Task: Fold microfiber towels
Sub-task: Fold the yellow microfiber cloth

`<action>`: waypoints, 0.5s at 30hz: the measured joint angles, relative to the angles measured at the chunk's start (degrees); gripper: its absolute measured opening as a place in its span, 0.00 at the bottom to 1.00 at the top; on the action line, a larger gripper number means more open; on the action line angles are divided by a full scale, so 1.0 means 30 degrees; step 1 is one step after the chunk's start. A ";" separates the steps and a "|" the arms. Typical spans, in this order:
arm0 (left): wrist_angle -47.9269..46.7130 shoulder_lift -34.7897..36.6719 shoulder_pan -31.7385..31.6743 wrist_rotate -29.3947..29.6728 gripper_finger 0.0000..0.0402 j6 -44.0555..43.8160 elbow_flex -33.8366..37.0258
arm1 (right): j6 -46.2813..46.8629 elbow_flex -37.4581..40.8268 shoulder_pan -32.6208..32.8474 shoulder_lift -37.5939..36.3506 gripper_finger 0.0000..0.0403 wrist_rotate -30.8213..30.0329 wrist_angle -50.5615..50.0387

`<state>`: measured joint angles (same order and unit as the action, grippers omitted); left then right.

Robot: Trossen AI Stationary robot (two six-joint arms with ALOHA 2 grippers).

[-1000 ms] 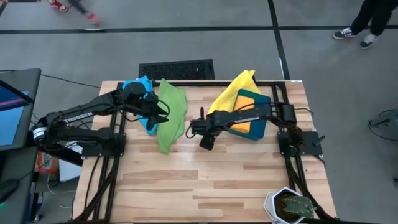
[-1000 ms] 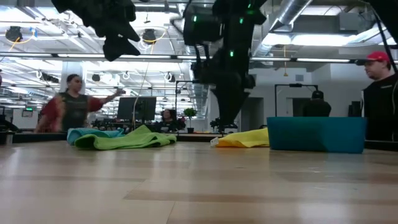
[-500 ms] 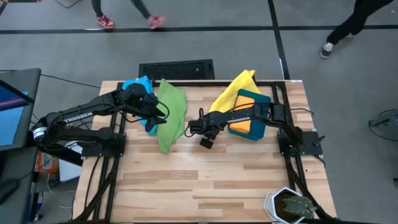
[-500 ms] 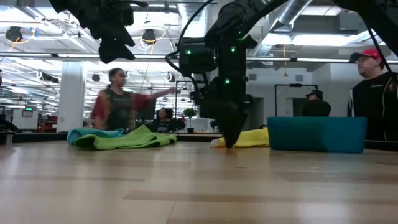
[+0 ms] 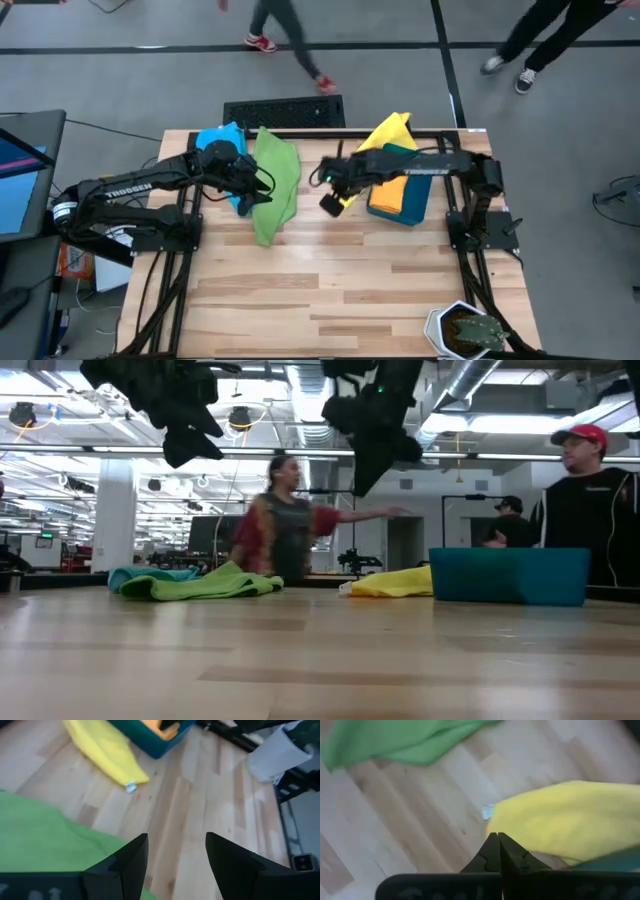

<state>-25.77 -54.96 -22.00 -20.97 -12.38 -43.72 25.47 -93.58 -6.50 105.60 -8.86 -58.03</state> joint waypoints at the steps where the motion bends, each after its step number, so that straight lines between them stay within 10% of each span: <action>1: 0.0827 -0.0039 0.0296 0.0025 0.48 -0.0409 0.0422 | 0.0143 0.0004 -0.0207 -0.0311 0.01 0.0001 -0.0028; 15: 0.9226 -0.1209 0.4155 0.3693 0.48 -0.4426 0.4888 | -0.0418 0.0022 0.0483 -0.0193 0.17 0.0000 -0.0707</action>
<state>1.91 -58.59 -9.53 -9.89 -25.66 -29.05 24.22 -93.52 -5.05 105.02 -8.85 -60.16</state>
